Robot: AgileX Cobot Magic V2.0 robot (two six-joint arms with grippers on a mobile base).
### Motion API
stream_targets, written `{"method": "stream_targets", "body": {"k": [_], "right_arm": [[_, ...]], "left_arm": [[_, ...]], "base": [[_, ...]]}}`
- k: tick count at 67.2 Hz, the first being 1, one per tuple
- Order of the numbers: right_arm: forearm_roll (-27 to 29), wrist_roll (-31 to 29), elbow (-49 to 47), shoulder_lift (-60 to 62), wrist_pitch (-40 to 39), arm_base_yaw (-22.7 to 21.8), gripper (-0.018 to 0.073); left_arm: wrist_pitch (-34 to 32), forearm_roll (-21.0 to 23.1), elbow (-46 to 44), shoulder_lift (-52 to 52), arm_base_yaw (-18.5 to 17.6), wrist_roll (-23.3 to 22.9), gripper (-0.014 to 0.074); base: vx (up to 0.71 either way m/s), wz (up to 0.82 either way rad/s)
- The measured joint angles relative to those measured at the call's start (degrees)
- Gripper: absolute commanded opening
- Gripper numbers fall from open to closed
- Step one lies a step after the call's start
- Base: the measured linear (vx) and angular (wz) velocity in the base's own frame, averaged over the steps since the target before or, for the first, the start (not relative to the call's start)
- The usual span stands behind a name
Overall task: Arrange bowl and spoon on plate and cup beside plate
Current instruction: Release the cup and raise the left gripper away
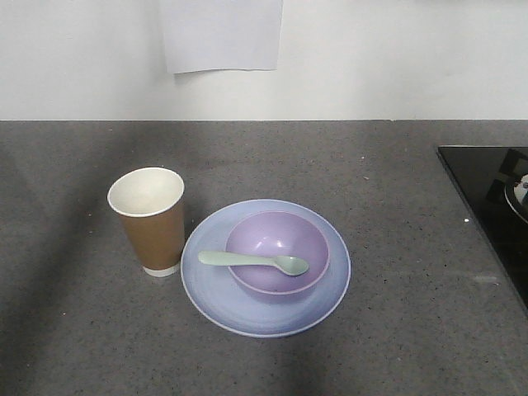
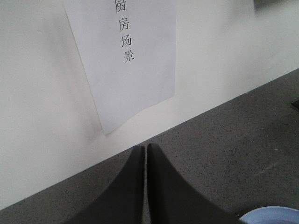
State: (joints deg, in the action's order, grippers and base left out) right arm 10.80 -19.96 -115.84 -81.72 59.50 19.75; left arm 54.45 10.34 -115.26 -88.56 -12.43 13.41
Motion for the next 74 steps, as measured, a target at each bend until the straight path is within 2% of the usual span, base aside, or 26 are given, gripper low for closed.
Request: {"method": "stream_targets", "body": {"k": [14,22,26,33,41,45,55,61,67,74], "right_arm": [[0.00,0.00,0.00,0.00,0.00,0.00,-0.0006],[0.00,0.00,0.00,0.04,0.00,0.00,-0.0006],[0.00,0.00,0.00,0.04,0.00,0.00,-0.0006],[0.00,0.00,0.00,-0.02,0.00,0.00,-0.0006],[0.00,0.00,0.00,-0.02,0.00,0.00,-0.0006],[0.00,0.00,0.00,-0.02,0.00,0.00,-0.0006],[0.00,0.00,0.00,-0.02,0.00,0.00,-0.0006],[0.00,0.00,0.00,-0.02,0.00,0.00,-0.0006],[0.00,0.00,0.00,-0.02,0.00,0.00,-0.0006],[0.00,0.00,0.00,-0.02,0.00,0.00,-0.0006]], "left_arm": [[-0.31,-0.29,0.82,0.24,0.00,0.00,-0.0007],[-2.17,-2.99,8.87,5.95,0.00,0.00,-0.0006],[-6.65,-5.01,17.51,13.12,0.00,-0.16,-0.0006],[-20.78,-8.33,36.13,27.99,0.39,-0.18,-0.0006],[-36.71,-9.48,57.03,45.84,2.22,-0.67,-0.0006],[-41.32,-9.56,67.23,53.72,3.20,-2.15,-0.0006],[-44.94,-10.34,90.86,71.32,4.35,-8.99,-0.0006],[-44.86,-10.96,100.98,79.14,4.82,-14.14,-0.0006],[-44.79,-11.02,108.02,83.79,5.85,-17.10,-0.0006],[-44.91,-11.02,111.86,87.71,7.51,-18.14,-0.0006]], "base": [[0.00,0.00],[0.00,0.00],[0.00,0.00],[0.00,0.00],[0.00,0.00],[0.00,0.00],[0.00,0.00],[0.00,0.00],[0.00,0.00],[0.00,0.00]]}}
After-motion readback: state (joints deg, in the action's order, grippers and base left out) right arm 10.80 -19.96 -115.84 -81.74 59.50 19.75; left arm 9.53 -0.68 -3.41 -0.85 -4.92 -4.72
